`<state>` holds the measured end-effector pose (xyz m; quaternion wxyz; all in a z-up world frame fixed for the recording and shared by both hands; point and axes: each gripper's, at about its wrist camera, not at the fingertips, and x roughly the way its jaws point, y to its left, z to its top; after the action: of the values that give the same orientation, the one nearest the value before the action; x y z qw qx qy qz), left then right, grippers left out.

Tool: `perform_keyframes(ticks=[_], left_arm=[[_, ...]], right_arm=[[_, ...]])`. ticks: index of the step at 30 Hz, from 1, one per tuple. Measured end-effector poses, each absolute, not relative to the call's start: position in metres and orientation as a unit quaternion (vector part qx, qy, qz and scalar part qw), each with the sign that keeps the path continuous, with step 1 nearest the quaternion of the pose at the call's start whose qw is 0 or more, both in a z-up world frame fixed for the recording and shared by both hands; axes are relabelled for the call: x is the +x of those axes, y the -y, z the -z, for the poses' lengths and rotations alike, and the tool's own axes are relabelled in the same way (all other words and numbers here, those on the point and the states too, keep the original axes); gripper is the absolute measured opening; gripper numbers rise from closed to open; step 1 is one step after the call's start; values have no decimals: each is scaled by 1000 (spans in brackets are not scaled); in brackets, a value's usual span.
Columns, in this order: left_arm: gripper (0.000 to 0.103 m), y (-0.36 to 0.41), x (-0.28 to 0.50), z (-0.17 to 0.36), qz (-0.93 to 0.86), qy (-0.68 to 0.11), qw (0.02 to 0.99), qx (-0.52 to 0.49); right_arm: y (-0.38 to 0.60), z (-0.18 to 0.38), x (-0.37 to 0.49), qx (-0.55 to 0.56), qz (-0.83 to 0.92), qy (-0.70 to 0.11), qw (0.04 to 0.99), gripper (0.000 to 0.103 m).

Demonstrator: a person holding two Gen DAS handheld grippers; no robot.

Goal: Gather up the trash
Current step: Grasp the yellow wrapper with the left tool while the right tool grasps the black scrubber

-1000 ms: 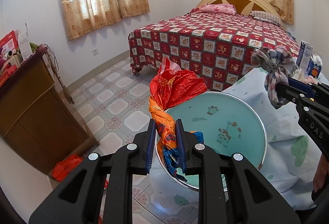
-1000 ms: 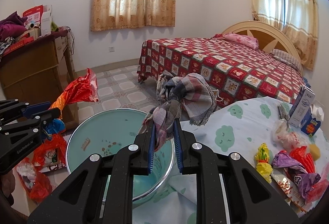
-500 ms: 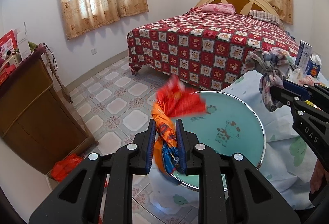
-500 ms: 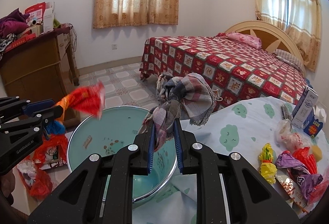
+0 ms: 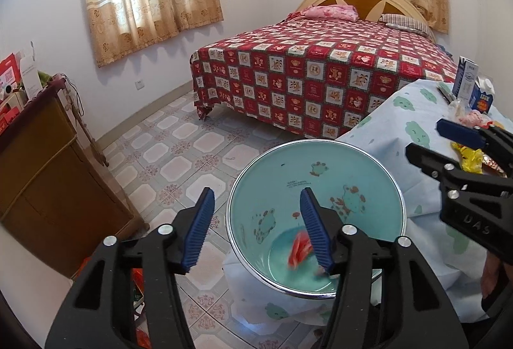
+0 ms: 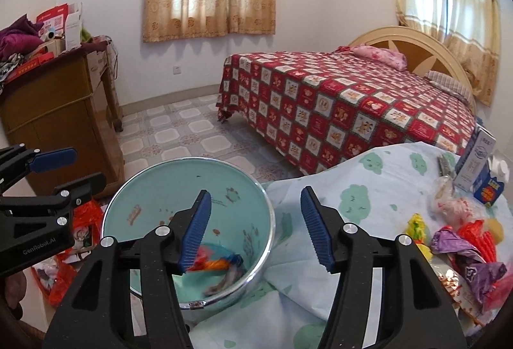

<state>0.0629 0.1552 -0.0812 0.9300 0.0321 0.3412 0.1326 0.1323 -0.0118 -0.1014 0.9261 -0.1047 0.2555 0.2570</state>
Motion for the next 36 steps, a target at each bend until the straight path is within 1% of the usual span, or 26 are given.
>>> perform_keyframes(ticks=[4,7,8,13,18,22,25,29,31,32,33,35,36], left_arm=[[60,-154,63,83,-131,-343,929,34],[70,-152,62,84,-133,-341,930,35],[72,-150,62,85,-133,-340,930,35],[72,-127,62,99,-106,-358,926,55],[72,-90,61,118,-70,-379,919,86],[72,-69,61,125,-56,-384,916,103],[72,-50,62,128,-48,-380,916,117],[72,-29,67,126,-37,-377,917,126],[72,-17,66,124,-28,-371,919,130],[72,-14,66,122,-26,-369,920,132],[72,-10,65,121,-23,-365,921,137],[72,-6,65,120,-20,-363,921,139],[72,-4,65,120,-17,-366,920,138]], right_arm=[[25,97,129,-100,-243,-255,931,62],[39,92,120,-103,-229,-250,935,65],[44,92,119,-106,-224,-249,936,66],[101,90,101,-102,-173,-252,947,67],[193,103,86,-79,-70,-274,956,68],[273,123,82,-35,7,-304,952,68],[300,130,87,-9,22,-315,949,68],[311,145,105,3,17,-345,938,67],[315,154,113,23,-8,-369,929,58],[315,157,114,29,-16,-370,928,56],[315,158,112,30,-22,-370,928,48],[312,157,108,29,-37,-371,927,38],[311,154,106,30,-44,-370,928,27]])
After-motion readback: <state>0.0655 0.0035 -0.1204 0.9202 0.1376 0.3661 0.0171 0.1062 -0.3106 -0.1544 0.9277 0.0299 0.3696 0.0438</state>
